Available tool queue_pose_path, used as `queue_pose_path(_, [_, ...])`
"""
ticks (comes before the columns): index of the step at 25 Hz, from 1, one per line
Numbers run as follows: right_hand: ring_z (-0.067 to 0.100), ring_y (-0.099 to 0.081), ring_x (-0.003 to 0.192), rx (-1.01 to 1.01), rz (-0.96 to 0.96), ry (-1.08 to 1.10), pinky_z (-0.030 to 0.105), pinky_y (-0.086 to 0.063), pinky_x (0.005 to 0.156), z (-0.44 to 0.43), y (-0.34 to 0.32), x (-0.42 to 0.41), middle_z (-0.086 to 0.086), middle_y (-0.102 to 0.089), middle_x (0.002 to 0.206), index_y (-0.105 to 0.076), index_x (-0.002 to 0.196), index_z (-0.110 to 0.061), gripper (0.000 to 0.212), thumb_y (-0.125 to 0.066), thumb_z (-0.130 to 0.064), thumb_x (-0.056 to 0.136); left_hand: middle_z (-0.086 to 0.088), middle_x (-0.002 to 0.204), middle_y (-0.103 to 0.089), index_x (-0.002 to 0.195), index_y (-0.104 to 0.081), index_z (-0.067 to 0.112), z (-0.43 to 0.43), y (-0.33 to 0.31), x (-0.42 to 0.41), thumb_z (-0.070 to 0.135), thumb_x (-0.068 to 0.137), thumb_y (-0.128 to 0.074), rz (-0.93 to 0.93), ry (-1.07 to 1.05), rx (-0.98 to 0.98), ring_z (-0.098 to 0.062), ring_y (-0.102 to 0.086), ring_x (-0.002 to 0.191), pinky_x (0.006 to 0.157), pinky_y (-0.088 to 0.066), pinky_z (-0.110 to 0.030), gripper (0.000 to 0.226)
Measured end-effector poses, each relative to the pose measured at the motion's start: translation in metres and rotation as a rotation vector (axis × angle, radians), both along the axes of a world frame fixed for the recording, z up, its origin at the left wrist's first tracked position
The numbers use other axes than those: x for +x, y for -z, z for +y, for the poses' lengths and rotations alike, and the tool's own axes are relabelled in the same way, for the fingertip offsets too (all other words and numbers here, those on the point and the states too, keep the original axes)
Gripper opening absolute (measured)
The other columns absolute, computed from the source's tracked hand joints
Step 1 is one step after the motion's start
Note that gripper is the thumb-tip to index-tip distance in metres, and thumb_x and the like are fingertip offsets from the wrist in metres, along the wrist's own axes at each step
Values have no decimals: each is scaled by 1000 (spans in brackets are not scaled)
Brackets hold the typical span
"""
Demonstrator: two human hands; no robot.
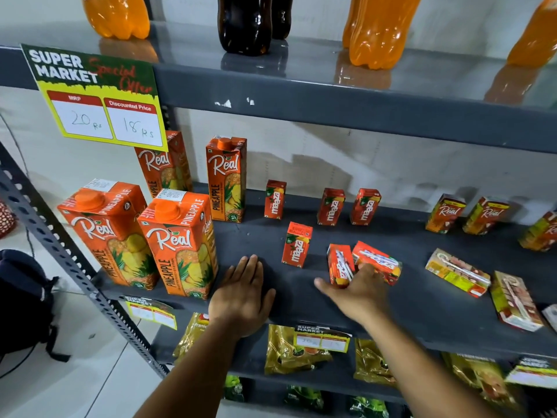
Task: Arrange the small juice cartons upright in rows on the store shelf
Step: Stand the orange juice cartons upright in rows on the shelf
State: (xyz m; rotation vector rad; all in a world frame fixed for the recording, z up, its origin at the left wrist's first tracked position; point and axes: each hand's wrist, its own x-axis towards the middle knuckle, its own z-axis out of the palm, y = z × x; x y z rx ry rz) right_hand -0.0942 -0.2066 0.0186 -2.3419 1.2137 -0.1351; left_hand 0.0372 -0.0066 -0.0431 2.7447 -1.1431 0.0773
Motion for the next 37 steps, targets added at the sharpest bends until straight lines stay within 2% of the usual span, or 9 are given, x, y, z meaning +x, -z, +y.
queue_pose_path(5, [31,-61,99,-76,-81,-20,38,-53,75,-6,1,7,10,-63,111,-57,109,-14,51,-71,-44,71,-5,164,-2,152,-6,11,5,5,1,58,94,-11,-1,-12,28,-19,3,150,117,4,-33,75])
queue_pose_path(7, [30,-60,101,-156,-131,-79,36,-50,77,-23,-19,7,9,-62,114,-59,113,-18,50,-71,-39,70,-6,164,-3,152,-7,11,2,3,3,59,93,-11,-8,0,18,-20,2,150,117,4,-33,76])
queue_pose_path(10, [26,-57,112,-352,-33,-445,38,-49,88,-54,-63,10,1,-59,124,-57,123,-24,58,-76,-27,68,-6,164,-5,152,-9,11,-5,2,1,58,94,-13,1,20,-7,-20,0,150,118,1,-34,75])
queue_pose_path(13, [19,-51,114,-706,145,-937,36,-46,84,-65,-90,20,-13,-60,124,-55,116,-37,46,-70,-26,75,-7,164,-7,152,-11,11,1,4,-2,57,96,-17,-3,8,-4,-21,-2,150,118,0,-34,74])
queue_pose_path(18, [23,-47,120,-1003,284,-1245,39,-43,84,-71,-92,27,-8,-55,136,-51,124,-35,36,-57,-23,90,-7,163,-8,152,-12,11,0,-3,-2,56,96,-18,-19,15,-17,-22,-3,150,119,-2,-35,73])
queue_pose_path(26, [20,-52,110,-805,353,-1215,39,-46,83,-68,-103,34,-10,-65,121,-57,119,-32,36,-63,-26,83,-7,164,-8,152,-11,10,3,-3,-2,57,96,-16,-18,3,-1,-22,-3,150,119,-3,-36,73])
queue_pose_path(29, [23,-59,82,-676,524,-987,37,-48,68,-65,-113,40,1,-66,89,-61,91,-22,31,-64,-50,78,-7,164,-7,152,-9,10,2,-2,-3,57,96,-16,-16,-2,1,-22,-2,150,119,-2,-36,73])
queue_pose_path(31, [22,-54,68,-606,572,-779,34,-44,60,-60,-113,43,2,-58,75,-52,73,-20,47,-53,-67,79,-8,163,-7,152,-10,10,2,-1,-4,56,96,-16,-20,1,0,-22,-3,150,119,-2,-36,73])
queue_pose_path(37, [23,-58,79,-512,521,-483,33,-44,64,-48,-103,46,2,-62,83,-57,87,-21,74,-38,-88,65,-8,163,-9,152,-11,9,1,-2,-4,57,96,-16,-36,10,-6,-23,-5,150,119,-3,-35,73])
